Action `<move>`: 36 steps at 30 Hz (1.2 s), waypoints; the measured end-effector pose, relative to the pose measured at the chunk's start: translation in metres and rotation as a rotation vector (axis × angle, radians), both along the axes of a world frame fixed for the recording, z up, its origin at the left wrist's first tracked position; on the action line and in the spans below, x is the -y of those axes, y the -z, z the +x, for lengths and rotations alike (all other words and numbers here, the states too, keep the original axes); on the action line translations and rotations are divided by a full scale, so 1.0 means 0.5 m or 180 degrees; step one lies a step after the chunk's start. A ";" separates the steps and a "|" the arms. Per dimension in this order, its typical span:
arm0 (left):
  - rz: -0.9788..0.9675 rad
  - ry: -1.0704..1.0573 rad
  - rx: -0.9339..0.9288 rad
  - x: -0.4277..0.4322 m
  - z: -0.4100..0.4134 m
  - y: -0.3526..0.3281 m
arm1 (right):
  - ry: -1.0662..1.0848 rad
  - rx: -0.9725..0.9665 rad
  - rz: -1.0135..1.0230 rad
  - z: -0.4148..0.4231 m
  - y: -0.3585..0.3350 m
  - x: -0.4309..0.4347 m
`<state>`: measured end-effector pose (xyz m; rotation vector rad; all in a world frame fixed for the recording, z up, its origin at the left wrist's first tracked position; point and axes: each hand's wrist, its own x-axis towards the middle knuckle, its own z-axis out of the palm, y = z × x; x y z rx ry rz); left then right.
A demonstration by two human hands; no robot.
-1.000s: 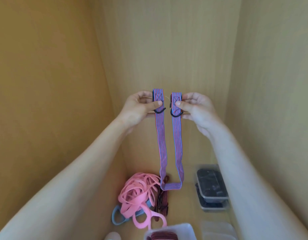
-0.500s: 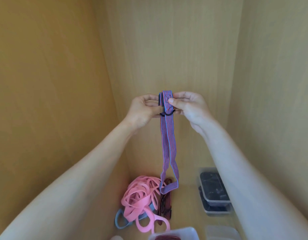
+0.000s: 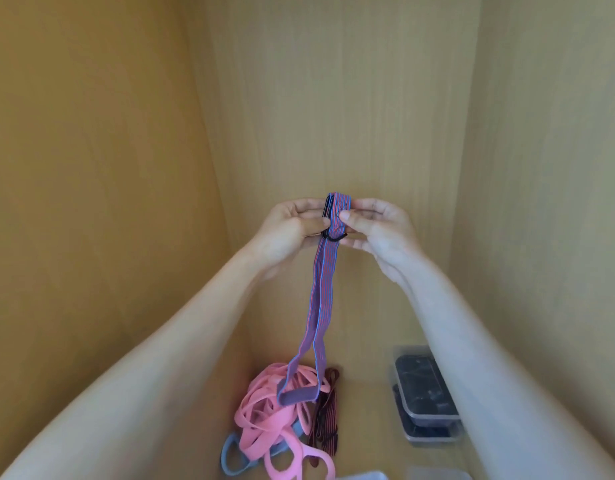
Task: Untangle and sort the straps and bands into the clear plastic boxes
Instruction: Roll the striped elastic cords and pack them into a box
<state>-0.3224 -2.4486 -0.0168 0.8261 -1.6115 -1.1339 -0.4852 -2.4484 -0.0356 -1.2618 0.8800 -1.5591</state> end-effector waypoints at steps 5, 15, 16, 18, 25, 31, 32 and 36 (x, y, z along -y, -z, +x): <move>-0.0104 -0.0079 -0.0085 0.008 -0.005 0.002 | 0.0018 -0.0253 -0.0147 0.004 -0.019 0.005; 0.0012 -0.0135 -0.0271 0.033 0.003 0.029 | 0.0124 -0.0697 -0.0122 0.014 -0.038 0.024; 0.0039 -0.0123 -0.0307 0.032 0.000 0.031 | 0.0142 -0.0670 -0.0126 0.015 -0.039 0.025; 0.0084 -0.0102 -0.0274 0.030 -0.008 0.042 | 0.0206 -0.0561 -0.0134 0.016 -0.043 0.029; 0.0372 -0.0078 0.0109 0.031 -0.035 0.106 | 0.0349 -0.0157 -0.0045 0.007 -0.066 0.047; 0.0496 0.0047 -0.0318 0.033 -0.046 0.092 | -0.0012 0.0225 0.0087 0.012 -0.052 0.045; 0.0513 0.0041 -0.0347 0.035 -0.048 0.087 | -0.0066 0.0266 0.0110 0.014 -0.049 0.044; 0.0501 -0.0032 -0.0191 0.033 -0.056 0.081 | -0.0171 0.0461 0.0237 0.016 -0.044 0.041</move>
